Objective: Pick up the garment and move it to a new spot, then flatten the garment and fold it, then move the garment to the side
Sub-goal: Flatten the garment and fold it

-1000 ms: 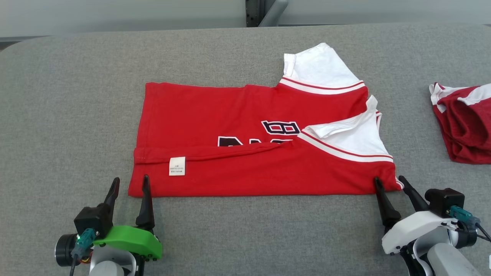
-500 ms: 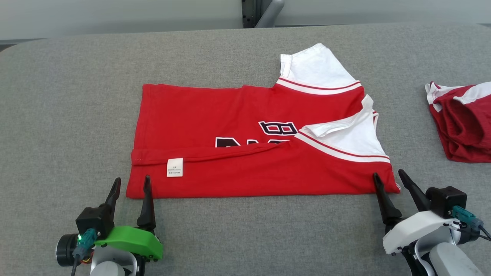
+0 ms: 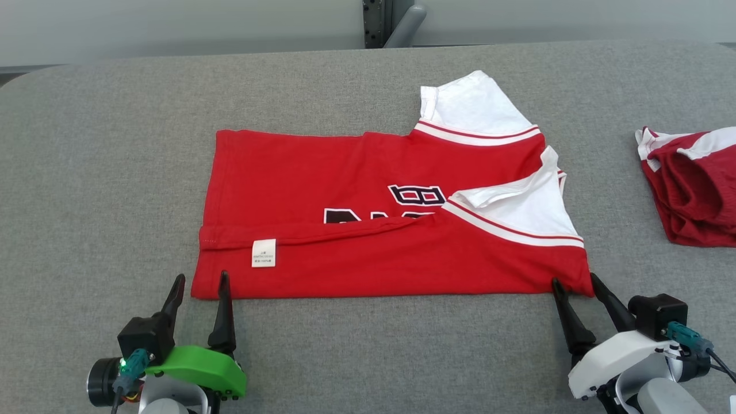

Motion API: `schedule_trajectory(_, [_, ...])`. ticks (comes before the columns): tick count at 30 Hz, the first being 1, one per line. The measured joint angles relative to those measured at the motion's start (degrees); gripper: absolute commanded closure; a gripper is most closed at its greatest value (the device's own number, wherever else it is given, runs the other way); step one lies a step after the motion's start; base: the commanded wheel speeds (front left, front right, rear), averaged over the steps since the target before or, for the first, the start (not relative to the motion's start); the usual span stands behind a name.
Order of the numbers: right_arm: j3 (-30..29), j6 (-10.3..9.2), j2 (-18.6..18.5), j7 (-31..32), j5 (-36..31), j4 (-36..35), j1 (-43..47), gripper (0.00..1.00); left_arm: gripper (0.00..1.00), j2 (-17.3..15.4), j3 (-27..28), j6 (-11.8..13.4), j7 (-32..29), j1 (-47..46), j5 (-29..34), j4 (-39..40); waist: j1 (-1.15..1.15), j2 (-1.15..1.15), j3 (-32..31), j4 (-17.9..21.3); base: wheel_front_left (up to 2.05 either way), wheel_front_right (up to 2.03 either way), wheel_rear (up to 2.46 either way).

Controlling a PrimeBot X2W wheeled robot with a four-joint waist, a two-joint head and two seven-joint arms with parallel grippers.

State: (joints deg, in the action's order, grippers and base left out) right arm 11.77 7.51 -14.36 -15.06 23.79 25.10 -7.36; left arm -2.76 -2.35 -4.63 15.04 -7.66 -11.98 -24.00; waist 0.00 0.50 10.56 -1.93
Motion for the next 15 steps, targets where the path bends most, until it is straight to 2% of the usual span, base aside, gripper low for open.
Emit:
schedule_trajectory(1, [0.1,0.0,-0.1,0.0,0.4,0.1,0.0,0.18,0.0,0.0,0.0,0.0,0.0,0.0,0.0,0.0,0.0,0.0,0.0,0.0,0.0,0.0,0.0])
schedule_trajectory(2, [0.3,0.0,-0.2,0.0,0.5,0.4,-0.1,0.45,0.0,0.0,-0.1,0.0,0.0,0.0,0.0,-0.1,0.0,0.0,0.0,0.0,0.0,0.0,0.0])
schedule_trajectory(4, [0.5,0.0,-0.5,0.0,0.8,1.0,-0.3,0.85,0.0,0.0,-0.1,0.0,0.0,0.0,0.0,-0.3,0.0,0.0,0.1,-0.1,0.0,0.0,0.0])
schedule_trajectory(5, [0.7,0.0,-0.7,0.0,0.9,1.2,-0.4,1.0,0.0,0.0,-0.1,0.0,0.0,0.0,0.0,-0.5,0.0,0.0,0.2,-0.1,0.0,0.0,0.0])
schedule_trajectory(15, [1.3,0.0,-2.0,0.0,2.0,0.9,-2.3,1.0,0.0,0.0,0.5,-0.1,0.0,-2.2,-1.8,-5.3,0.0,0.0,2.1,0.0,0.0,0.0,0.0])
